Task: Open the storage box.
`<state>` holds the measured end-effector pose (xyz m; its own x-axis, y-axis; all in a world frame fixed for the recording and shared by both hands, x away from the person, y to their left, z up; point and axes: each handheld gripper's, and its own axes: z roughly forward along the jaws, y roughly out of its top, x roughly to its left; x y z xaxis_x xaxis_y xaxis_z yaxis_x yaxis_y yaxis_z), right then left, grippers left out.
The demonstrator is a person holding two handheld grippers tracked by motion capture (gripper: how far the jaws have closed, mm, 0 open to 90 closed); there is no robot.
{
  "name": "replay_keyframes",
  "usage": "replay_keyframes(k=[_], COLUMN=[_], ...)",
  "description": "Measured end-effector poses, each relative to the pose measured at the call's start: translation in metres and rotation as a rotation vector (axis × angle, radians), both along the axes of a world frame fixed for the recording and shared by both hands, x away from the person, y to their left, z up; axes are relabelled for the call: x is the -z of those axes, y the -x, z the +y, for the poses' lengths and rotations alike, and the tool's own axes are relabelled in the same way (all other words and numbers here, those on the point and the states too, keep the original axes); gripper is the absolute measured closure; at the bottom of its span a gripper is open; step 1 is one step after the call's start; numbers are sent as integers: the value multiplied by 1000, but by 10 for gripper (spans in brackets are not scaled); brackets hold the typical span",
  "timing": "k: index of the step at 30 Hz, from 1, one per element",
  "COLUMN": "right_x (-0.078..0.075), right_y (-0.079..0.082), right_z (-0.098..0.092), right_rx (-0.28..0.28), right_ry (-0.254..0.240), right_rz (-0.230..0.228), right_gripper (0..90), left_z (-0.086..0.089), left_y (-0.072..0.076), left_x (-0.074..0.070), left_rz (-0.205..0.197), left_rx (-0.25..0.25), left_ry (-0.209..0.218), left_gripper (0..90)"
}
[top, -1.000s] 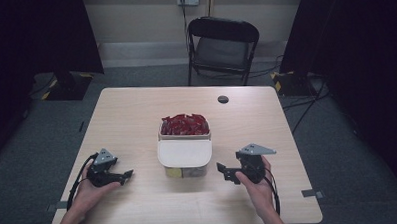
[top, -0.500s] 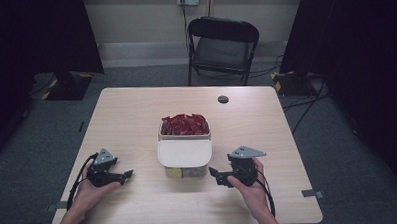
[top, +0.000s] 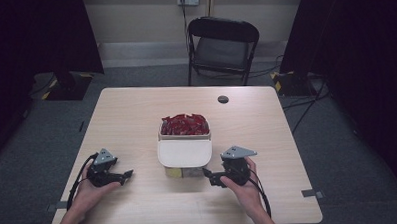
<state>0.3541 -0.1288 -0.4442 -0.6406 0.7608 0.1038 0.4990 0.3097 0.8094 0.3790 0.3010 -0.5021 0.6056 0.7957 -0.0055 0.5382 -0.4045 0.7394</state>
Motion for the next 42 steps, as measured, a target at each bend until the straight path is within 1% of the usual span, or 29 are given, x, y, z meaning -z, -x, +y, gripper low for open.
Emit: replay_keyframes(k=[7,9,11,20,33,42], right_x=[1,0,-1,-6,-7,-11], right_y=[-3,-5,-7,-7,-9,-10], right_z=[2,2,2,5,6,7], right_rx=[-3,6,0,-18,-25,-41], right_ry=[1,-9,-17,-29,-33,-46], right_rz=[1,0,5,-8,-1,-2], right_gripper=[149,149,143,142,135,135], left_z=[0,0,0,0,0,0], left_y=[0,0,0,0,0,0], left_x=[0,0,0,0,0,0], left_rz=[0,0,0,0,0,0], left_rx=[0,-1,0,0,-1,0], left_ry=[0,0,0,0,1,0], left_gripper=[163,163,163,163,163,163])
